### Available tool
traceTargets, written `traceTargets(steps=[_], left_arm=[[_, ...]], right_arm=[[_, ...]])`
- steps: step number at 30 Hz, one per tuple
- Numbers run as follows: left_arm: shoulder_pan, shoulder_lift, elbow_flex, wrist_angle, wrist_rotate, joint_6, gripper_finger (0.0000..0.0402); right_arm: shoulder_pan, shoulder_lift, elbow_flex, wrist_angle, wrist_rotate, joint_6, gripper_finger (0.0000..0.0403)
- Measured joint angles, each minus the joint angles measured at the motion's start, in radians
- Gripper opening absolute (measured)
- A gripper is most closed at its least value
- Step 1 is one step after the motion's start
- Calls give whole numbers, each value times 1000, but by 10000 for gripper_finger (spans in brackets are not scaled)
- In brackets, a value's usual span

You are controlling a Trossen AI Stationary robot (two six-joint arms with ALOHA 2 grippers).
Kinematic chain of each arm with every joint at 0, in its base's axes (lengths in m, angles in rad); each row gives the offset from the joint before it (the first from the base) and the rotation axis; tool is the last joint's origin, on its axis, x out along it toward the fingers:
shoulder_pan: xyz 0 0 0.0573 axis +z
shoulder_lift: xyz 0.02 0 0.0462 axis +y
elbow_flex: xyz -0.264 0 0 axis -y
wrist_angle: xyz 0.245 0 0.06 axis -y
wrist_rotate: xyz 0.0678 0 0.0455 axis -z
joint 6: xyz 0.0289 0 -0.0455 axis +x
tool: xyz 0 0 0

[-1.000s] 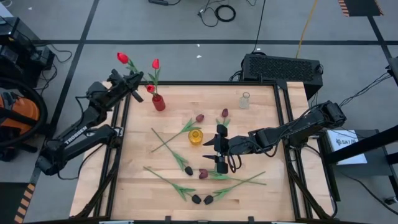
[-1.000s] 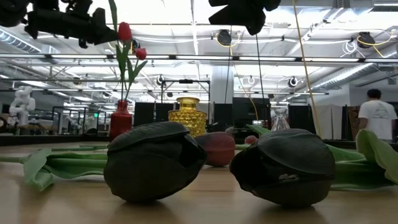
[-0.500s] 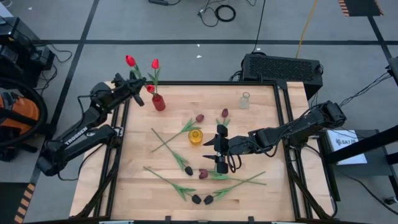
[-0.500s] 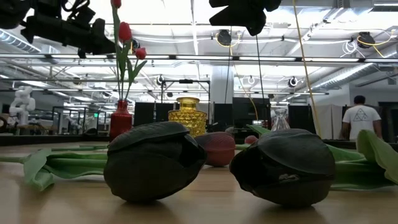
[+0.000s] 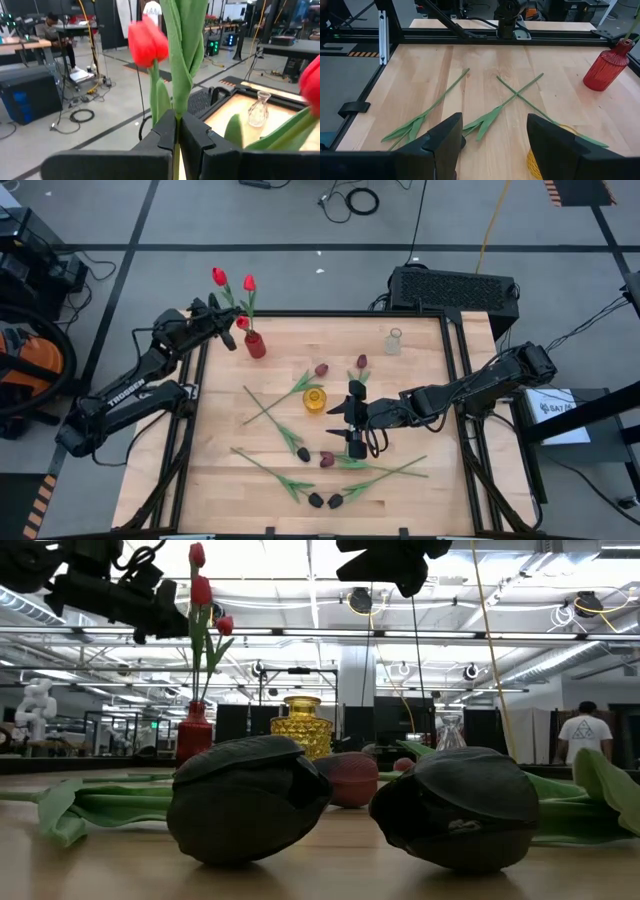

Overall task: Sort flowers into vase by color
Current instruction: Put the red flower into the red vase, then put the top black flower into the yellow vase

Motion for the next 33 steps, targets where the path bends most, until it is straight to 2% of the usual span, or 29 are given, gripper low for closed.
traceTargets(steps=[9, 13, 19, 22, 29, 33], left_arm=[[0, 13, 0, -74, -2, 24, 29], [0, 13, 0, -146, -52, -21, 64], [0, 7, 0, -312, -66, -78, 129], [-1, -1, 0, -413, -67, -130, 149], [-58, -63, 0, -587, -57, -204, 152], [-124, -143, 0, -596, 21, -248, 152]], right_arm=[[0, 0, 0, 0, 0, 0, 215], [0, 0, 0, 0, 0, -2, 215], [0, 0, 0, 0, 0, -5, 215], [0, 0, 0, 0, 0, -5, 215], [0, 0, 0, -1, 0, -5, 215], [0, 0, 0, -4, 0, -5, 215]])
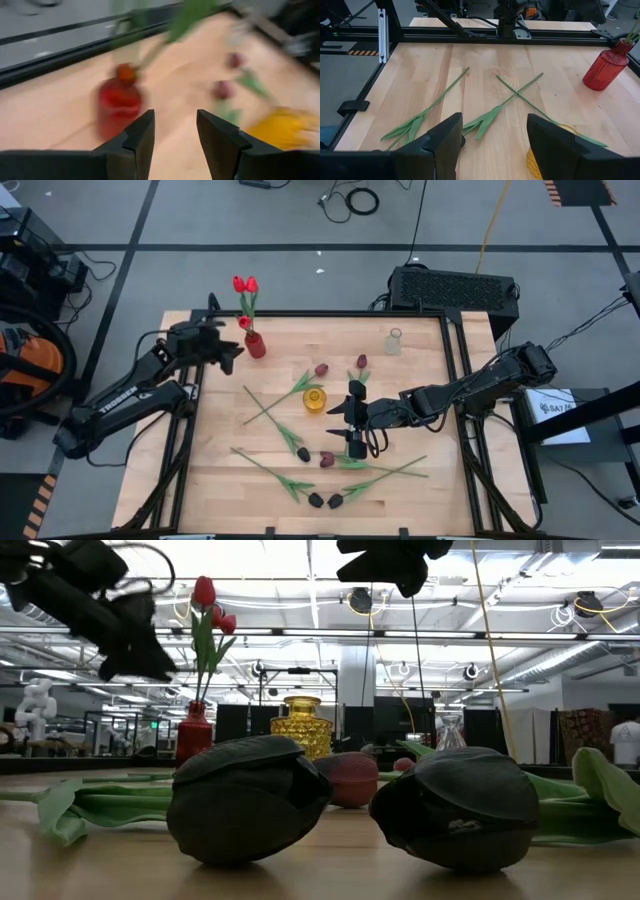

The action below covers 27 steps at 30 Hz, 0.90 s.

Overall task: Sort flowers into vase by color
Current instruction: Put the top black flower into the yellow vase

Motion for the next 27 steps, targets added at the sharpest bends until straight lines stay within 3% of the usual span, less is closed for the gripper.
traceTargets(steps=[6, 10, 16, 22, 27], left_arm=[[-124, -140, 0, 91, 155, -86, 152], [-234, -209, 0, 101, 146, -118, 152], [-434, -232, 0, 128, 15, -110, 152], [-658, -174, 0, 289, -107, -63, 152], [-826, -70, 0, 325, -306, -40, 152]], right_arm=[[0, 0, 0, 0, 0, 0, 215], [0, 0, 0, 0, 0, -1, 215], [0, 0, 0, 0, 0, -20, 215], [-8, 0, 0, 0, 4, -48, 215], [-13, 0, 0, -3, 5, -45, 215]])
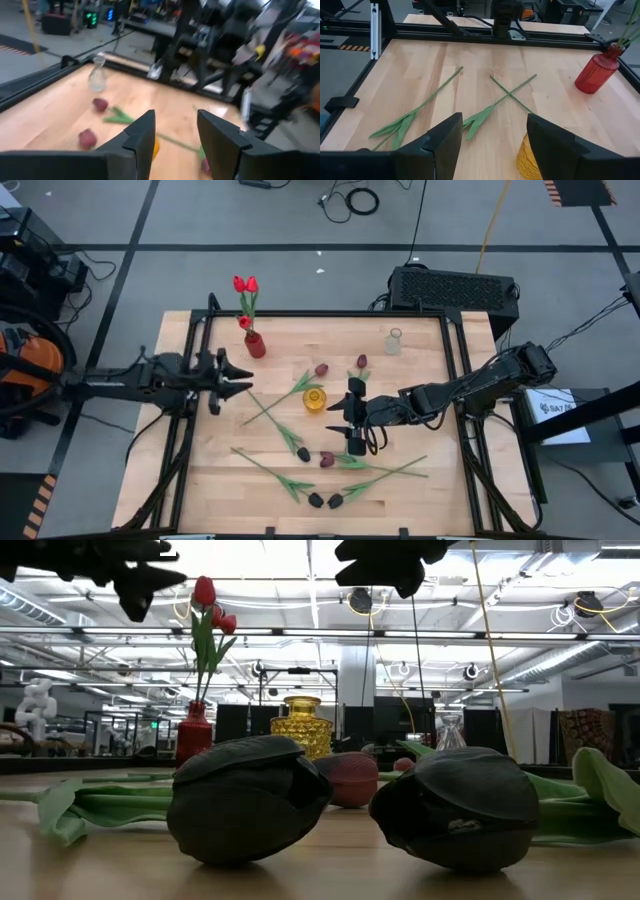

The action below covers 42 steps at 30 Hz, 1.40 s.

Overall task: Sort flowers into vase by color
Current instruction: Put the top black flower into the yellow vase

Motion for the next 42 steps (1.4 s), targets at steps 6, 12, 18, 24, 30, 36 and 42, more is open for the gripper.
traceTargets(steps=[6, 12, 18, 24, 30, 36, 42], left_arm=[[-189, 203, 0, -4, -234, -26, 152], [-347, 403, 0, 22, -413, -106, 152], [-411, 532, 0, 85, -459, -198, 152], [-418, 634, 0, 84, -411, -307, 152], [-419, 731, 0, 112, -400, -309, 152], [-420, 833, 0, 184, -281, -258, 152], [-420, 881, 3, 205, -326, -185, 152]], right_arm=[[0, 0, 0, -45, 0, -11, 215], [0, 0, 0, -99, 0, -11, 215], [0, 0, 0, -106, 0, -31, 215], [0, 0, 0, -105, 0, -45, 215], [-1, 0, 0, -116, 0, -45, 215], [-1, 0, 0, -128, 0, -84, 215], [-1, 0, 0, -132, 0, -86, 215]])
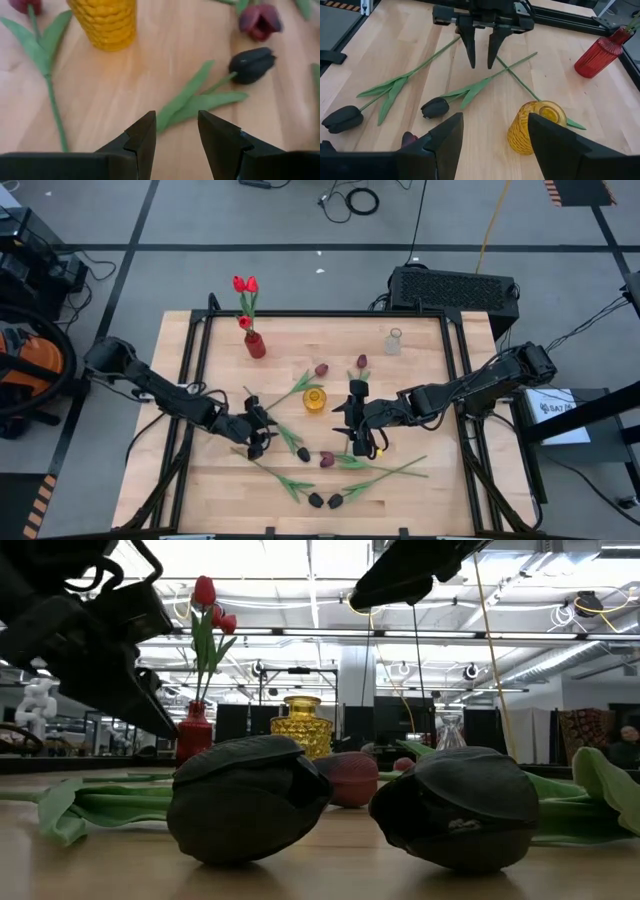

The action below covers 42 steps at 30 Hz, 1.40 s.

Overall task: Sort flowers into vase by color
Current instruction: Put the top black flower into the yellow vase

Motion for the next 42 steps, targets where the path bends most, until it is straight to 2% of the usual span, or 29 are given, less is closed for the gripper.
traceTargets(steps=[9, 15, 25, 31, 35, 42], left_arm=[[38, 5, 34, -19, -25, 124, 152], [41, 5, 35, -115, 84, 267, 152], [51, 5, 35, -181, 23, 419, 152], [98, 5, 33, -191, 29, 421, 152], [130, 10, 33, -193, 74, 420, 152], [134, 40, 32, -195, 95, 420, 152]], right_arm=[[0, 0, 0, -5, 0, 0, 215], [0, 0, 0, -19, 0, 0, 215], [0, 0, 0, -25, 0, 10, 215], [0, 0, 0, -26, 0, 26, 215], [0, 0, 0, -26, 0, 26, 215], [0, 0, 0, -26, 0, 26, 215]])
